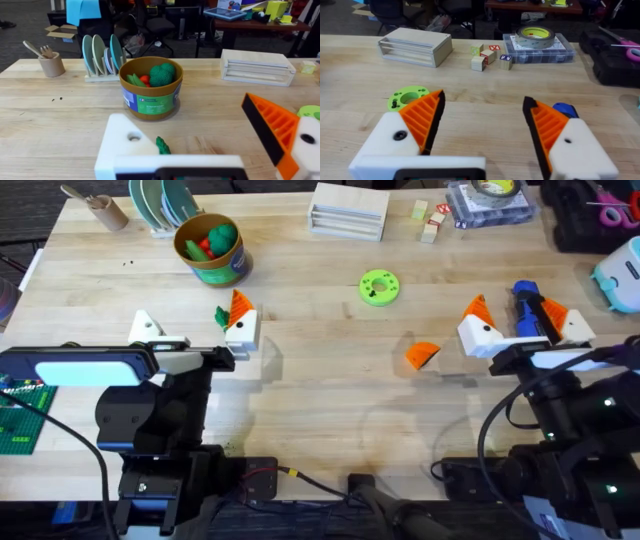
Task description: Pick up the gripper from the table and insert it into the empty holder that is missing its gripper. Then pick up a screw, insert it into the mounting hole, and use the screwdriver to tighten it. Finally, clean up the table by picking up the vegetable and placing it into the bucket.
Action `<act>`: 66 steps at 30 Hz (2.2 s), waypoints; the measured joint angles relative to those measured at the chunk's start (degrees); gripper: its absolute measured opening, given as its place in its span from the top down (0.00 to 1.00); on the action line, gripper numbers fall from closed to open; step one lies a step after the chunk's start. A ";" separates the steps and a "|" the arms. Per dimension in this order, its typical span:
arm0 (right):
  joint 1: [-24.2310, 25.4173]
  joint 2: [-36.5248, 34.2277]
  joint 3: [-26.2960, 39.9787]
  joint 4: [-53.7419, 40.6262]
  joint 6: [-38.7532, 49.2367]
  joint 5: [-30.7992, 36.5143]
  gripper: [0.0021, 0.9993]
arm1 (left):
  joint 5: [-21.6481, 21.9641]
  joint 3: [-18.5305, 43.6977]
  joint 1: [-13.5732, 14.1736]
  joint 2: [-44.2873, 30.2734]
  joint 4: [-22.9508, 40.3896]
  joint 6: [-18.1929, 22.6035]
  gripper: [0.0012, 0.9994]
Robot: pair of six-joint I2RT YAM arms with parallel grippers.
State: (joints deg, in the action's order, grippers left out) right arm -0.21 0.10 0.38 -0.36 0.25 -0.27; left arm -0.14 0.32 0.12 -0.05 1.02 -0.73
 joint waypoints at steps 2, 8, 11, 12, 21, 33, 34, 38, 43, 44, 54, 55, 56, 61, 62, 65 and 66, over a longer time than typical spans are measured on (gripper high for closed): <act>0.00 0.02 0.00 -0.04 0.00 0.00 0.01 | 0.00 0.00 0.00 0.00 0.02 0.00 0.01; 0.00 0.01 0.04 -0.42 0.01 0.03 0.01 | 0.00 0.00 0.00 0.00 0.02 0.00 0.01; 0.00 0.00 0.04 -0.26 0.02 0.04 0.01 | 0.00 0.00 0.00 0.00 0.02 0.00 0.01; 0.00 0.00 0.04 -0.08 0.02 0.04 0.01 | 0.00 0.00 0.00 0.00 0.02 0.00 0.01; 0.00 -2.21 7.21 -12.04 -0.28 0.07 0.01 | 3.52 5.62 0.00 -0.44 3.97 -0.12 0.01; 0.00 -28.24 42.94 -34.39 1.92 0.04 0.01 | 7.46 36.49 0.00 -24.44 34.22 -0.15 0.01; 0.00 -30.58 44.86 -35.08 1.95 -0.02 0.01 | 7.62 38.49 0.00 -27.52 36.35 -0.15 0.01; 0.00 -37.73 48.93 -35.35 1.97 -1.52 0.01 | 7.65 41.20 0.00 -36.70 38.23 -0.15 0.01; 0.00 -42.01 49.13 -36.22 2.15 -3.07 0.01 | 7.49 41.20 0.00 -46.20 38.68 -0.15 0.01; 0.00 -42.52 49.13 -36.17 2.16 -3.22 0.01 | 7.48 41.20 0.00 -47.88 38.64 -0.15 0.01; 0.00 -43.06 49.13 -36.15 2.36 -3.71 0.01 | 5.87 41.20 0.00 -60.87 38.66 -1.69 0.01; 0.00 -43.07 49.13 -36.13 2.36 -3.72 0.01 | 5.44 41.20 0.00 -61.97 38.66 -1.89 0.01; 0.00 -43.08 49.13 -36.13 2.36 -3.72 0.01 | 4.89 41.20 0.00 -62.99 38.66 -2.28 0.03; 0.00 -43.08 49.13 -36.13 2.36 -3.69 0.01 | 3.53 41.20 0.00 -65.66 38.64 -2.75 0.81; 0.00 -43.08 49.13 -36.13 2.36 -3.69 0.01 | 3.28 41.20 0.00 -65.57 38.62 -2.69 0.95; 0.00 -43.08 49.13 -36.13 2.36 -3.69 0.01 | 2.84 41.29 0.07 -64.81 38.88 -2.78 0.72; 0.00 -43.06 49.13 -36.13 2.36 -3.69 0.01 | 2.78 41.46 0.07 -64.27 39.15 -2.76 0.55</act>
State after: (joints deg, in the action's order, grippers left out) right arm -0.21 -42.96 49.52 -36.49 2.61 -3.97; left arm 2.64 41.78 0.19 -64.32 40.17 -3.49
